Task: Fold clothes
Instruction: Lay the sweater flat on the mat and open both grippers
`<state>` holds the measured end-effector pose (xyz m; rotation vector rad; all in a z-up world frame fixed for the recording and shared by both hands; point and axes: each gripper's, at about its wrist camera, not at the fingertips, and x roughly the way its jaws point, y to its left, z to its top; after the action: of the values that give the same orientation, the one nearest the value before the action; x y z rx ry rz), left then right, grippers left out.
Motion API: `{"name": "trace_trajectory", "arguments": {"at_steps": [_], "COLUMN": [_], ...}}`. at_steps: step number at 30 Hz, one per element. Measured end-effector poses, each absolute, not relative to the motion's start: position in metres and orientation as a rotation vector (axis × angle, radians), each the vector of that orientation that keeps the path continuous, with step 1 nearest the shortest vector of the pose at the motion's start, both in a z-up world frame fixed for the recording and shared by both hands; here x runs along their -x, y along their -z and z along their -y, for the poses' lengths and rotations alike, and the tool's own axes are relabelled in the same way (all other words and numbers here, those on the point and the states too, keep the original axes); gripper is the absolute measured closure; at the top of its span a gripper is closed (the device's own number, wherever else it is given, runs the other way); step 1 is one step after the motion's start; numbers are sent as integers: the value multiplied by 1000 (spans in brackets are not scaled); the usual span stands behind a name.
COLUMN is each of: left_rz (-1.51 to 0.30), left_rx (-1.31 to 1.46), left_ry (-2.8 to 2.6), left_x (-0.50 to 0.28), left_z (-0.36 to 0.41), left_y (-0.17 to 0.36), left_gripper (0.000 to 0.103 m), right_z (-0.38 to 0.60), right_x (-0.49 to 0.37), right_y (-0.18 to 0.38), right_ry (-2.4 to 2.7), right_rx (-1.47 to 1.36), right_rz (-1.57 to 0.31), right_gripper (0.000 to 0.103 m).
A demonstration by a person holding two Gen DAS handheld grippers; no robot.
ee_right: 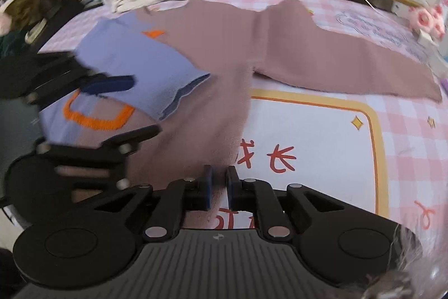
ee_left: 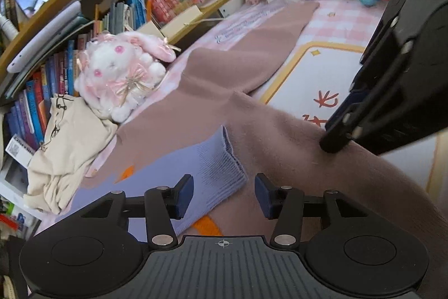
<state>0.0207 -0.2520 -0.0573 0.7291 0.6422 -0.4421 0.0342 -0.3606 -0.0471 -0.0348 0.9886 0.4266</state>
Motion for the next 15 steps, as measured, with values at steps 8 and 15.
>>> {"name": "trace_trajectory", "arguments": {"at_steps": [8,15], "left_rz": [-594,-503], "left_rx": [-794,-400], "left_ry": [430,92], "left_x": [-32,-63], "left_z": [255,107], "left_y": [70,-14], "left_gripper": [97,98], "right_z": [356,348], "right_x": [-33,-32], "right_y": [47,49], "right_ry": [-409,-290], "right_rx": [56,-10], "right_rz": [-991,-992], "right_gripper": [92,92]}}
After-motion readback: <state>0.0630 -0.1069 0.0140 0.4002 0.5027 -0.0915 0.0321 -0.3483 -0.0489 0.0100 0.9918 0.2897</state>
